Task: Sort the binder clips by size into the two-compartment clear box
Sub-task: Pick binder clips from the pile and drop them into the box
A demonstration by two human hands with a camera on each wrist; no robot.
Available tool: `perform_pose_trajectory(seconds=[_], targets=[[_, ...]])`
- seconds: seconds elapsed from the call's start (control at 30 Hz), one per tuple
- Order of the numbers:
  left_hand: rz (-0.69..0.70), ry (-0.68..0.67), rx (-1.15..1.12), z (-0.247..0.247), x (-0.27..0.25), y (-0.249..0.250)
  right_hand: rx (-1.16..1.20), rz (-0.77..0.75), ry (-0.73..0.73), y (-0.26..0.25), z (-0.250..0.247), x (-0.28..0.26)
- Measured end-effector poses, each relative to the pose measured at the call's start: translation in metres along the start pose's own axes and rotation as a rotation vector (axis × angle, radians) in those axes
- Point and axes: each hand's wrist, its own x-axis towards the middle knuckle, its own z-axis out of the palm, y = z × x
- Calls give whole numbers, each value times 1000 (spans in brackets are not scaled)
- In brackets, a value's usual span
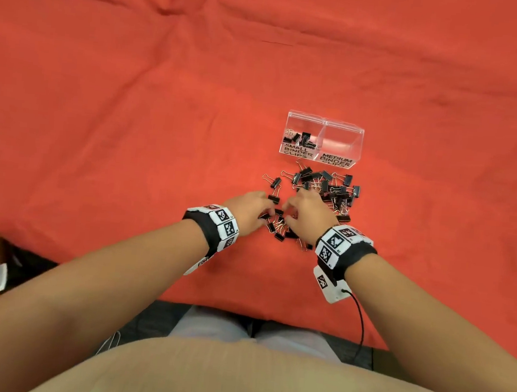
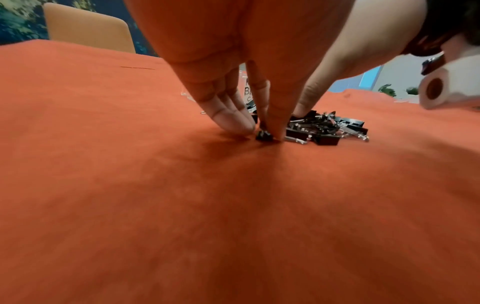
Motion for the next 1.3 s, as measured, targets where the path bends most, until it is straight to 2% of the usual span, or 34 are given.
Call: perform_pose_trajectory(seconds=[0.17,0.27,0.57,0.9,1.13,1.3], targets=[[-81,99,43,-6,-5,-12,1,41,13,5,2,1],[-52,157,65,-7,-9,-8,15,46,32,7,-1,3],[-103,185,74,10,-3,11,-45,-63,44,-6,8,10],[-227,318,-417,-3,-7,-2,90,-134,33,-5,16,14],[-212,247,-397,0,-5,14,362,100,172,8,-8,11],[-151,123,-264,9,-1,29,860,284,196,30,-23,-4]])
